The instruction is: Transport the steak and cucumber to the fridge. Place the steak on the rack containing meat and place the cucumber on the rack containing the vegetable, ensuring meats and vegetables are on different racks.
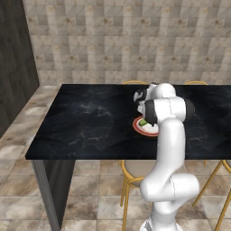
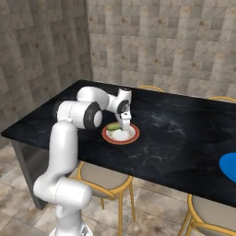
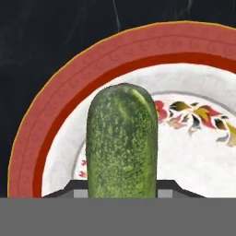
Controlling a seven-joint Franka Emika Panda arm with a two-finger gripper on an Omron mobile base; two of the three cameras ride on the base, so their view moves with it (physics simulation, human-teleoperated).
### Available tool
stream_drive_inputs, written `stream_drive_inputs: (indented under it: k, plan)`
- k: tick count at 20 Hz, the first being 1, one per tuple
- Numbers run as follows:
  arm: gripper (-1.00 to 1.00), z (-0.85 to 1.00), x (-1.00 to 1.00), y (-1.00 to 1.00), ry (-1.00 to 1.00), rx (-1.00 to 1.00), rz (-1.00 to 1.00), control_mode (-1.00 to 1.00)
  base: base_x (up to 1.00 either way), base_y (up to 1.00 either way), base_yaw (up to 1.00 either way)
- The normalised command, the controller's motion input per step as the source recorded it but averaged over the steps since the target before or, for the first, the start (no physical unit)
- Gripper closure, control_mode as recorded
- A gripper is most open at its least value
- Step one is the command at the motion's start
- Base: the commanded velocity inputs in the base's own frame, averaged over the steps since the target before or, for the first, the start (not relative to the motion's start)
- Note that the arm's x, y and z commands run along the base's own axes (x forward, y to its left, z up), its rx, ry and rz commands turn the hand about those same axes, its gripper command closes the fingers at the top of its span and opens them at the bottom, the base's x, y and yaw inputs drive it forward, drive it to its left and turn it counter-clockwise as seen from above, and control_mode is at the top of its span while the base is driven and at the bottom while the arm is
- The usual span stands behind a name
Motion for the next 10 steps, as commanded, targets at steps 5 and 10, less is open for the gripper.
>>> stream_drive_inputs:
  k: [5,10]
  plan:
    - [1.00,0.62,-0.49,-0.08,0.00,0.00,-0.20,-1.00,0.00,0.00,0.00]
    - [1.00,0.85,-0.51,-0.01,0.00,0.00,-0.19,-1.00,0.00,0.00,0.00]
